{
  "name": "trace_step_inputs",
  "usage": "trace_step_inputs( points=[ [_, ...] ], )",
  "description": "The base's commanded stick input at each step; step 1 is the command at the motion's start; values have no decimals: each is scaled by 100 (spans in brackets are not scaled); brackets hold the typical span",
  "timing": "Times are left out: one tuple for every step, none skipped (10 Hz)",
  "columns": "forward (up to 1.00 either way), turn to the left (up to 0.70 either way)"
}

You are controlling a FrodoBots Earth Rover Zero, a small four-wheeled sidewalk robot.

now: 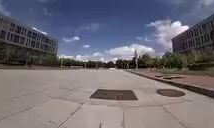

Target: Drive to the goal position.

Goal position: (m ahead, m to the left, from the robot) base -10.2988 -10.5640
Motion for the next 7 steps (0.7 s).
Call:
trace_step_inputs(
  points=[
    [89, 1],
    [71, 1],
    [0, 0],
    [0, 0],
    [0, 0],
    [0, 0],
    [0, 0]
  ],
)
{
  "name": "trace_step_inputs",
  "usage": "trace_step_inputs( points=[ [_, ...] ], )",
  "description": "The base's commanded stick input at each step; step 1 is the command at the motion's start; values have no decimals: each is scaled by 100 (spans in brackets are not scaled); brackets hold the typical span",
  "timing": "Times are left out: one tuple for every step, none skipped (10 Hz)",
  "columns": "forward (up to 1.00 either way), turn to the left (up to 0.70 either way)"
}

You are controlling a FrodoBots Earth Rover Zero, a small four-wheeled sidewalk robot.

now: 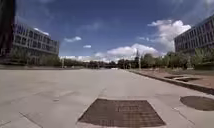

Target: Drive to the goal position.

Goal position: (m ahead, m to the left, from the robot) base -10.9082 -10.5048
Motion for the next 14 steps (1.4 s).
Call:
trace_step_inputs(
  points=[
    [0, 0],
    [0, 0],
    [0, 0],
    [0, 0],
    [0, 96],
    [0, 100],
    [0, 100],
    [0, 100],
    [0, 100],
    [0, 100],
    [0, 100],
    [0, 100],
    [0, 100],
    [0, 100]
  ],
)
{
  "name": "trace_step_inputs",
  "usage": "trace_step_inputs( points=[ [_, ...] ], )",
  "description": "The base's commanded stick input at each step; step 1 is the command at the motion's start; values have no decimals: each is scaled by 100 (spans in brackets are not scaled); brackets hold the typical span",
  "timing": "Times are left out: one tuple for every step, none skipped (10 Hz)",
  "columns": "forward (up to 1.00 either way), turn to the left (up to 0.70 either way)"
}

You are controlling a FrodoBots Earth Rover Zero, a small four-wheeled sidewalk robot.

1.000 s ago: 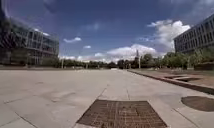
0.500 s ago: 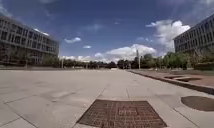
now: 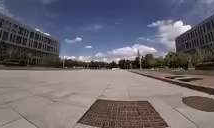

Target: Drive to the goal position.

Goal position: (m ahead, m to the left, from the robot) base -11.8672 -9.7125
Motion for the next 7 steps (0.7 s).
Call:
trace_step_inputs(
  points=[
    [0, 100],
    [0, 100],
    [0, 100],
    [0, 100],
    [0, 100],
    [0, 100],
    [0, 97]
  ],
)
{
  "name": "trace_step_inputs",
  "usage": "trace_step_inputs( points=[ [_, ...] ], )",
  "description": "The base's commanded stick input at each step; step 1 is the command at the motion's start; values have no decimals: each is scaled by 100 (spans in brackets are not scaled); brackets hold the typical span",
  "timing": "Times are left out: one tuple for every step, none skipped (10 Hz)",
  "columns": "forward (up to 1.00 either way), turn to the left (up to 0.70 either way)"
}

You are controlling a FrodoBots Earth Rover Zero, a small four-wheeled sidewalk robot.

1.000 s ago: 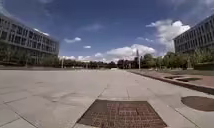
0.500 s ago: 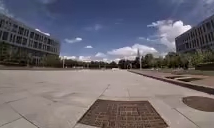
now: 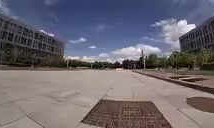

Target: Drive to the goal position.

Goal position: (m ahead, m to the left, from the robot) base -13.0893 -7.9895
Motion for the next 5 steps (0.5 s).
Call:
trace_step_inputs(
  points=[
    [0, 94],
    [0, 94],
    [0, 95],
    [0, 96],
    [0, 97]
  ],
)
